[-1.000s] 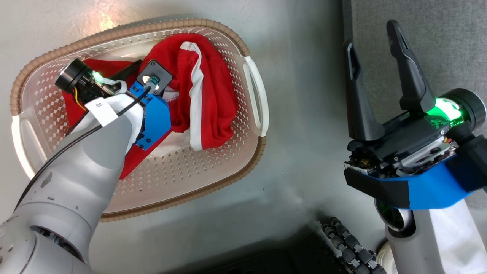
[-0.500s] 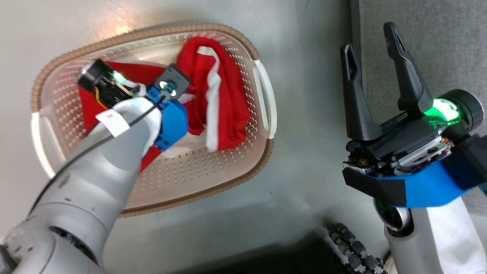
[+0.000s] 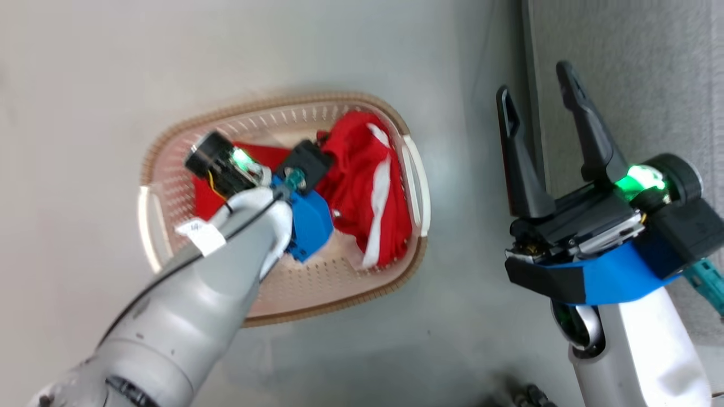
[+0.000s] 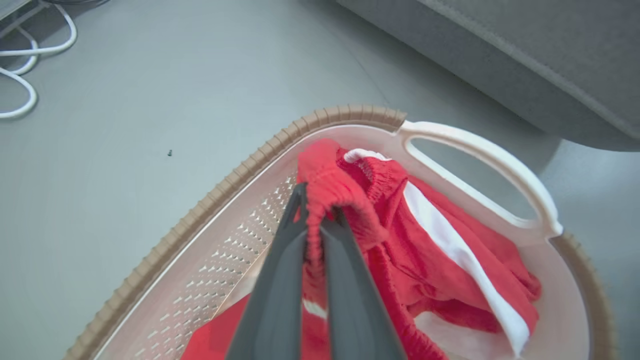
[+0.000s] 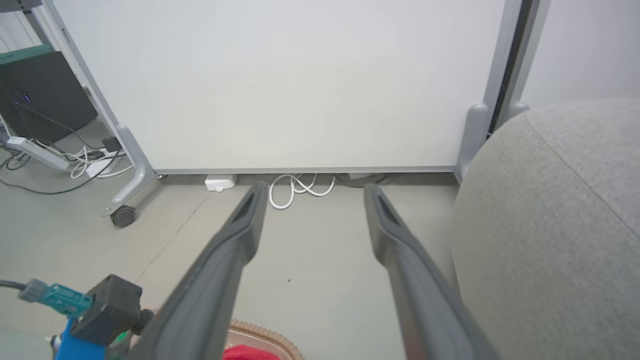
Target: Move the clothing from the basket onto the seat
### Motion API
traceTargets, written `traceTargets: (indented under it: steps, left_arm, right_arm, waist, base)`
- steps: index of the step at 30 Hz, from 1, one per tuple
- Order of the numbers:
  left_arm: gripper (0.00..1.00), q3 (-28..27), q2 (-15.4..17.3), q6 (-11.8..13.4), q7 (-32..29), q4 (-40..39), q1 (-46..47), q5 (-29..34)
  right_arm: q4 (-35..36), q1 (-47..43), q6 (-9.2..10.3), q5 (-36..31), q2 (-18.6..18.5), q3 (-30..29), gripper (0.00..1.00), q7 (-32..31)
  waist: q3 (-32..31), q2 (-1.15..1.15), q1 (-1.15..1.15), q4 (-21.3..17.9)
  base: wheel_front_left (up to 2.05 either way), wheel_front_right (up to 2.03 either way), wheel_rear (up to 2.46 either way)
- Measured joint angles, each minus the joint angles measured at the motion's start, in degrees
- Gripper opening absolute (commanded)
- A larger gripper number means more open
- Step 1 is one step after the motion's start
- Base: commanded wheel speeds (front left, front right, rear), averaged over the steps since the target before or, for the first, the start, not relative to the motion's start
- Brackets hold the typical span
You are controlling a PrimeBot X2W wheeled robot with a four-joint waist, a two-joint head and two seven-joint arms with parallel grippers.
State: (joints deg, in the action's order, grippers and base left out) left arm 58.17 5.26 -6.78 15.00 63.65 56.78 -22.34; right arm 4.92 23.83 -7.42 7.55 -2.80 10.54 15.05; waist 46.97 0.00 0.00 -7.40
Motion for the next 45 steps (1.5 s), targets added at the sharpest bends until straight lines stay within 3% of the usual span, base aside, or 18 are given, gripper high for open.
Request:
traceTargets:
  steps: [10, 25, 34, 39, 45]
  left_arm:
    - [0.0, -6.4, 3.0, 1.6, 0.0, -12.7, -9.8, 1.4]
    - [0.0, -21.1, 5.5, 3.2, 0.1, -32.4, -19.1, 6.5]
    - [0.0, -29.9, 5.7, 2.2, 0.1, -41.5, -22.2, 7.3]
    - [0.0, -31.5, 5.1, 1.1, 0.1, -45.2, -22.5, 7.3]
    - [0.0, -29.3, 4.1, 0.4, 0.1, -47.2, -22.3, 7.8]
  right_arm:
    - [-3.0, -5.3, 0.0, -0.2, -0.4, -1.3, 1.0, 0.0]
    - [-5.5, -12.3, 0.0, -0.2, -0.5, -1.9, 1.0, 0.0]
    - [-6.4, -15.4, 0.0, 0.2, -0.3, -1.6, 1.0, 0.0]
    - [-6.6, -17.2, 0.0, 0.5, -0.2, -1.6, 1.0, 0.0]
    - [-6.7, -18.3, -0.01, 0.7, -0.2, -1.7, 1.0, 0.0]
  waist:
    - [-11.4, 0.0, -0.01, 2.6]
    - [-27.7, 0.0, -0.02, 5.9]
    - [-34.6, 0.0, -0.02, 6.2]
    - [-37.4, 0.0, -0.01, 5.9]
    - [-39.3, 0.0, -0.01, 5.7]
  base:
    - [0.0, 0.0, 0.0]
    - [0.0, 0.0, 0.0]
    - [0.0, 0.0, 0.0]
    - [0.0, 0.0, 0.0]
    - [0.0, 0.0, 0.0]
